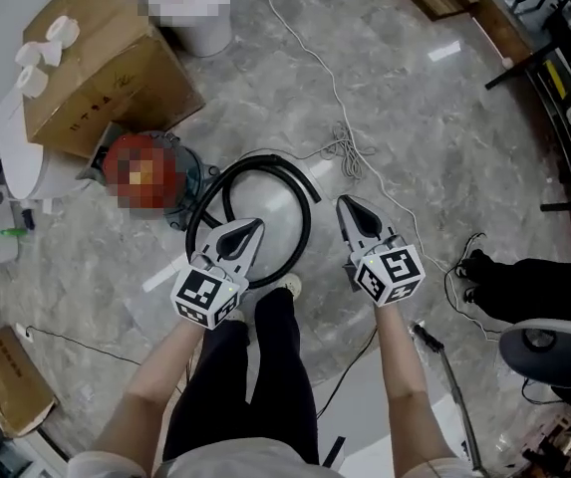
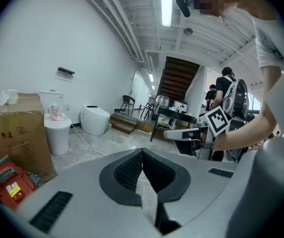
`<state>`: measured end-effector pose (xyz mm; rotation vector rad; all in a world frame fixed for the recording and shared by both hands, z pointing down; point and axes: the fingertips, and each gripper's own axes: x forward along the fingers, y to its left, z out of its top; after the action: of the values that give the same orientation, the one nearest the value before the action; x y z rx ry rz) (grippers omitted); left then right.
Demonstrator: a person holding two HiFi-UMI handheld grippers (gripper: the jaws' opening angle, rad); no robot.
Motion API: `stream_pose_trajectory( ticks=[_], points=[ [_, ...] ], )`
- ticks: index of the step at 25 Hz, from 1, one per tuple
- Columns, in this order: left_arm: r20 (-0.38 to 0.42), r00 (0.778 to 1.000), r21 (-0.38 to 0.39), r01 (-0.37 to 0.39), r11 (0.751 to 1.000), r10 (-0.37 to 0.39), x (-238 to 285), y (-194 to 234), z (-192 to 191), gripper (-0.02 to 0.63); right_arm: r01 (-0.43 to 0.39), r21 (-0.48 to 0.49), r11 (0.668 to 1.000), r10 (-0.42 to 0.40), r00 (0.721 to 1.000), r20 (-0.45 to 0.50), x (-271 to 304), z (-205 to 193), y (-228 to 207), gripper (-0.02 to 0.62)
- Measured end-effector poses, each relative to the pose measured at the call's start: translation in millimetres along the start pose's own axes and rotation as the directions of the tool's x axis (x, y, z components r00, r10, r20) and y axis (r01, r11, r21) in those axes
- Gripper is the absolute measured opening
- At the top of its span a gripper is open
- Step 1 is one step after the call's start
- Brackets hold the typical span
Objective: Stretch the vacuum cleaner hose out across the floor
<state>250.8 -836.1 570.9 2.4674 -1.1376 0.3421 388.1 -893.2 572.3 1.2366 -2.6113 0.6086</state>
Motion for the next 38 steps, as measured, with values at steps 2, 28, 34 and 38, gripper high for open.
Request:
stream_pose_trajectory(
  ticks=[2, 28, 34, 38],
  points=[
    [-0.027, 1.000, 0.007, -0.011, 1.000, 0.011, 12, 15, -17, 0.008, -0.007, 0.007, 1.000, 0.007, 1.000, -0.009, 20, -14, -16, 0.015],
    [-0.373, 0.919, 0.192, -0.058, 0.980, 0.127, 169, 207, -277, 0.009, 0.139, 0.345, 0.928, -0.118, 0.990, -0.080, 211, -296, -135, 0.015],
    [-0.454, 0.879, 0.302, -0.001, 0.953, 0.144, 207, 236, -311, 0.016, 0.126, 0.303, 0.945, -0.098, 0.989, -0.107, 235, -339, -135, 0.015],
    [-0.483, 0.857, 0.372, 0.015, 0.928, 0.179, 230, 254, -328, 0.090, 0.109, 0.277, 0.955, -0.080, 0.990, -0.114, 245, -360, -142, 0.017]
  ],
)
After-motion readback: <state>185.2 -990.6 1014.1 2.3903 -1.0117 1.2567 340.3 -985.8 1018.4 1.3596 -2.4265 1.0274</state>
